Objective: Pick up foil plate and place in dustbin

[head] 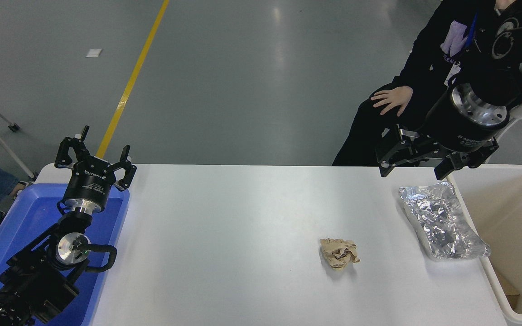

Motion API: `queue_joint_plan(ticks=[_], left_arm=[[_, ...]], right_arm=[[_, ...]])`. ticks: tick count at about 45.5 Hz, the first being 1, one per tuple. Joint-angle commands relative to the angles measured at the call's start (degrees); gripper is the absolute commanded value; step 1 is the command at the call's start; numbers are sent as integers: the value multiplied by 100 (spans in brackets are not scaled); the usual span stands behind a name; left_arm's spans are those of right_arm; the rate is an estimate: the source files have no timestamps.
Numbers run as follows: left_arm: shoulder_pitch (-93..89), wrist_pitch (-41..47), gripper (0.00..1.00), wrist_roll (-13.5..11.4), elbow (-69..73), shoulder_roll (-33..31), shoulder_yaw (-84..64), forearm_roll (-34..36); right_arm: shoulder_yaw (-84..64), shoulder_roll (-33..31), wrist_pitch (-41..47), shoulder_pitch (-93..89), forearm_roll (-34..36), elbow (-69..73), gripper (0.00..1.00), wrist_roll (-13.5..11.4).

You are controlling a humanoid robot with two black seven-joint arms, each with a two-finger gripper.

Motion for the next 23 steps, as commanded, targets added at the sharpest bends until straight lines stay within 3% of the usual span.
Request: queue_joint_plan(ticks=[1,11,23], left_arm=[[3,0,98,1,2,0,0,-2],[3,0,98,1,2,0,0,-2],[3,0,98,-8,2,0,0,-11]], right_arm=[[-36,10,0,9,-7,0,100,0],[-71,10,0,44,239,0,100,0],[-62,-184,0,-228,2,-281,100,-9]])
